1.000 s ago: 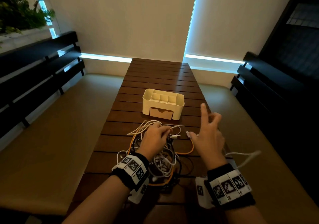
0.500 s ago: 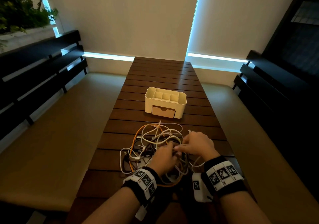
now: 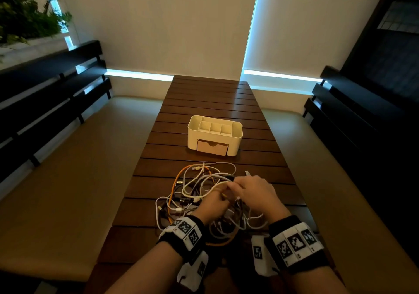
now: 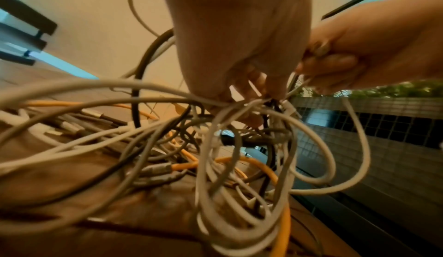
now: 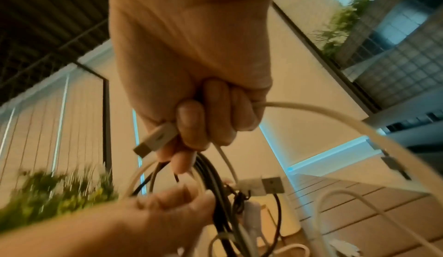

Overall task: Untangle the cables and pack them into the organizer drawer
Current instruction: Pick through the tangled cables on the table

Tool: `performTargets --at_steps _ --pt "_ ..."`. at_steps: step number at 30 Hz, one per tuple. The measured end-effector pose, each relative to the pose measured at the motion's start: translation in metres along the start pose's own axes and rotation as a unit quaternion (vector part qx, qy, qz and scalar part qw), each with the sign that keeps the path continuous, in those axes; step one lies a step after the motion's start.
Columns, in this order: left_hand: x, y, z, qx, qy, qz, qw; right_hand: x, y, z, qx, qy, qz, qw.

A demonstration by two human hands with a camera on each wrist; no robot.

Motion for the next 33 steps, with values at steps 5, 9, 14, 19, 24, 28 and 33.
performTargets --at_steps 5,9,14,19,24,28,33 --pt "-0.004 -0.009 0.019 0.091 0.051 0.023 0.994 0.005 -0.022 -0.003 -0.254 -0.080 0.071 0.961" --pt "-0.004 -0.019 0.030 0.176 0.027 0.003 0.984 0.011 -0.027 -0.001 -0.396 -0.052 0.012 0.916" --pt "-0.003 -0.016 0.028 0.115 -0.008 0.044 0.992 0.001 -0.021 0.009 -0.300 0.000 -0.023 0.954" --pt "-0.008 -0.012 0.029 -0.031 0.011 0.012 0.999 0.001 -0.008 0.018 -0.311 -0.028 -0.050 0.949" --pt "-0.008 -0.011 0.026 -0.073 0.028 0.010 0.997 0.002 -0.003 0.019 -0.339 -0.016 0.001 0.941" --pt "-0.011 -0.010 0.019 -0.050 0.006 0.062 0.997 -0.002 -0.002 0.024 -0.309 0.094 0.129 0.938" --pt "-0.013 -0.016 0.014 -0.052 0.017 0.141 0.988 -0.008 0.013 0.032 -0.313 0.072 -0.074 0.944"
Point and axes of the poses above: each hand's wrist, its own x-axis away from the middle knuckle, its own y-axis out of the palm, z = x × y, the point moved 2 cm from there along -x, towards the middle knuckle, and after that the axes turned 7 degrees about x, right-handed, at the moved point
